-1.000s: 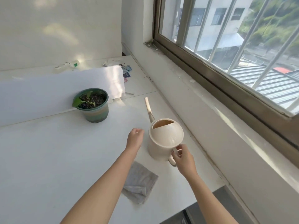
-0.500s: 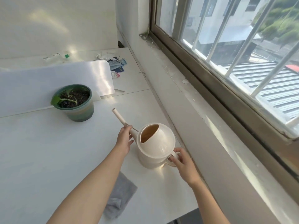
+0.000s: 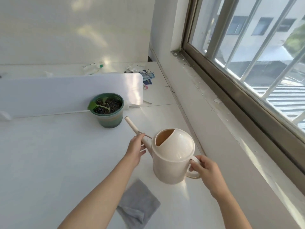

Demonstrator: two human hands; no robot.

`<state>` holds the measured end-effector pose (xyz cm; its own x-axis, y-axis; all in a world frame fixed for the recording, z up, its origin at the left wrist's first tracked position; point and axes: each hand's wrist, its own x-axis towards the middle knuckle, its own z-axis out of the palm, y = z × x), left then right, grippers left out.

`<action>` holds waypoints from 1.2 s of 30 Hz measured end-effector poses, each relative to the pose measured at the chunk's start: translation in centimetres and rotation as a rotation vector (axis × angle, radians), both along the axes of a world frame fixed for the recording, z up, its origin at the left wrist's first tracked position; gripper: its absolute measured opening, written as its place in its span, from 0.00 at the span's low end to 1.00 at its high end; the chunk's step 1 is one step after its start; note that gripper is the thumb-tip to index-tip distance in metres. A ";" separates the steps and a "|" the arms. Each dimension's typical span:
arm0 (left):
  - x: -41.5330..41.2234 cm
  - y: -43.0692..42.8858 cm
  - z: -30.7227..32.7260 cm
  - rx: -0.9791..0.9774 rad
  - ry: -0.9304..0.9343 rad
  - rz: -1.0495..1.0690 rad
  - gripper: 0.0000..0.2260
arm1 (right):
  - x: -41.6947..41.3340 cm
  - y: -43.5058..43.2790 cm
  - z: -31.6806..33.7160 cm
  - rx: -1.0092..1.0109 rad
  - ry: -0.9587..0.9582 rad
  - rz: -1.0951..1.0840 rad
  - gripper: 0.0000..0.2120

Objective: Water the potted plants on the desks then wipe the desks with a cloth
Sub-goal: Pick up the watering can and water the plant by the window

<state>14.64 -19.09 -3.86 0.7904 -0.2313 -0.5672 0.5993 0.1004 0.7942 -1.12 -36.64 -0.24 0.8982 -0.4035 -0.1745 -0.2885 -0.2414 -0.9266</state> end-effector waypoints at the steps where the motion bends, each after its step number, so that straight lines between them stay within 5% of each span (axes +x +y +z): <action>1: 0.3 0.9 0.6 0.001 -0.029 -0.002 0.14 | 0.4 0.5 0.5 -0.004 -0.011 0.006 0.07; 9: 2.9 6.9 3.9 -0.061 -0.145 0.051 0.07 | 4.8 5.3 3.8 -0.119 -0.095 0.098 0.06; 20: 5.8 9.4 3.3 -0.086 -0.135 0.062 0.18 | 8.4 10.2 6.8 -0.226 -0.055 0.147 0.11; 36: 7.2 8.3 1.7 -0.095 -0.109 -0.050 0.18 | 10.0 10.7 7.8 -0.280 -0.029 0.081 0.08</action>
